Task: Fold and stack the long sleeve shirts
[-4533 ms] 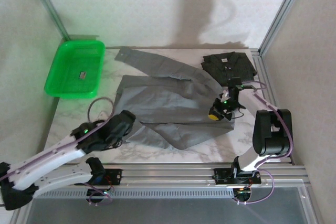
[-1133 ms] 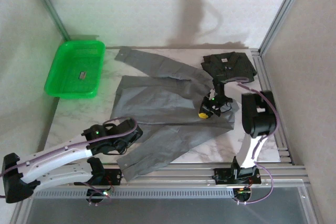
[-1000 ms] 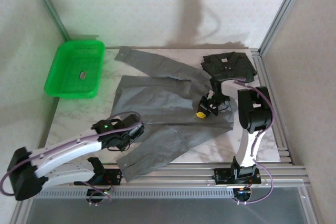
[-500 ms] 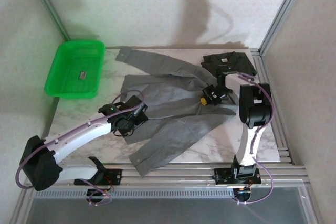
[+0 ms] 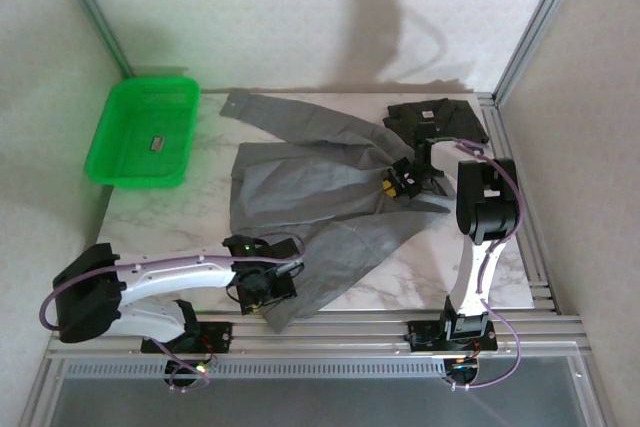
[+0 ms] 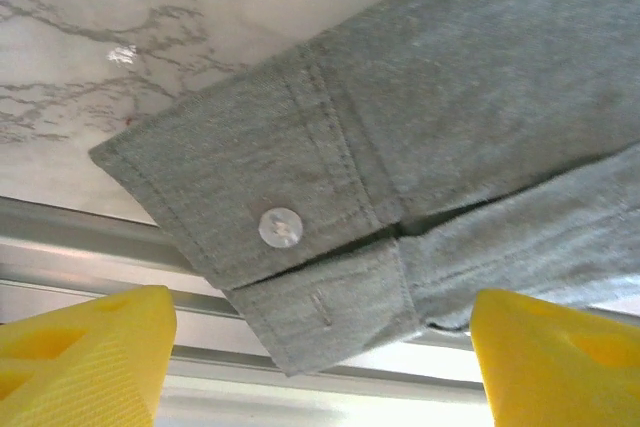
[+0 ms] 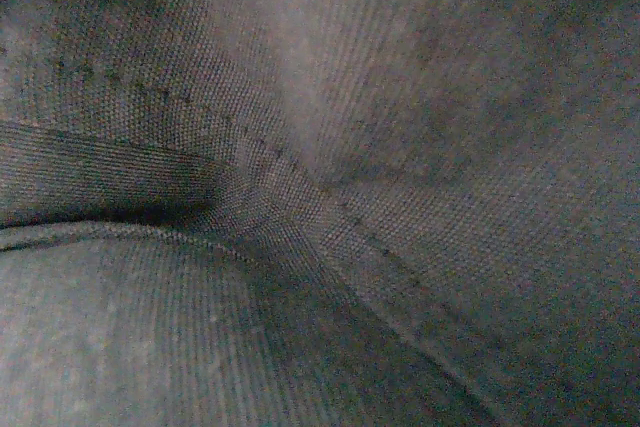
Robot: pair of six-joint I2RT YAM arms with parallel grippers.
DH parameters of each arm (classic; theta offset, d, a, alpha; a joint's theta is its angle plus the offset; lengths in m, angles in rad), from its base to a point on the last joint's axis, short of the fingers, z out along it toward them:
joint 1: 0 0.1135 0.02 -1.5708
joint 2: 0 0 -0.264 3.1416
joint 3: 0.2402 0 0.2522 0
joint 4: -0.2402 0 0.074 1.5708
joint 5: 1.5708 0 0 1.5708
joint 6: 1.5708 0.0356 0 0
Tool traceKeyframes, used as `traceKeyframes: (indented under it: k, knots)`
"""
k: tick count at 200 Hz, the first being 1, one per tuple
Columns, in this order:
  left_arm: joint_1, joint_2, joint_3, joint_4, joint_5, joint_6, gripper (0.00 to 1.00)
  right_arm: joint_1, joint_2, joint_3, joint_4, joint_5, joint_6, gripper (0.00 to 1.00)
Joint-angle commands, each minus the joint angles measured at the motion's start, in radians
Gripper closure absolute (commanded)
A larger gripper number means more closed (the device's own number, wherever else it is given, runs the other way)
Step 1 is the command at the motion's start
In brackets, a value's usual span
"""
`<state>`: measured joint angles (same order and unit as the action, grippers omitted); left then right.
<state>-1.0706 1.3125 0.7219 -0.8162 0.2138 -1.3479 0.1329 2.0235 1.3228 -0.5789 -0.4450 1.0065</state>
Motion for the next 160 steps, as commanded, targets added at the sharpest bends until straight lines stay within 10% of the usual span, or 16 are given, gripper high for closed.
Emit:
traceKeyframes:
  k: [1,97,148,160]
  knots:
    - [0.011,0.0,-0.019,-0.044,-0.047,-0.056,0.25,-0.013,0.009,-0.03,0.004,0.065,-0.033,0.85]
    - [0.117,0.029,-0.11,0.158,-0.152,-0.127,0.43,-0.013,-0.02,-0.06,0.014,0.032,-0.075,0.85]
    - [0.133,0.051,-0.071,0.087,-0.209,-0.058,1.0,-0.013,-0.041,-0.065,0.001,0.018,-0.082,0.84]
    - [0.14,-0.008,-0.059,0.03,-0.241,-0.064,1.0,-0.013,-0.052,-0.057,-0.011,0.011,-0.096,0.82]
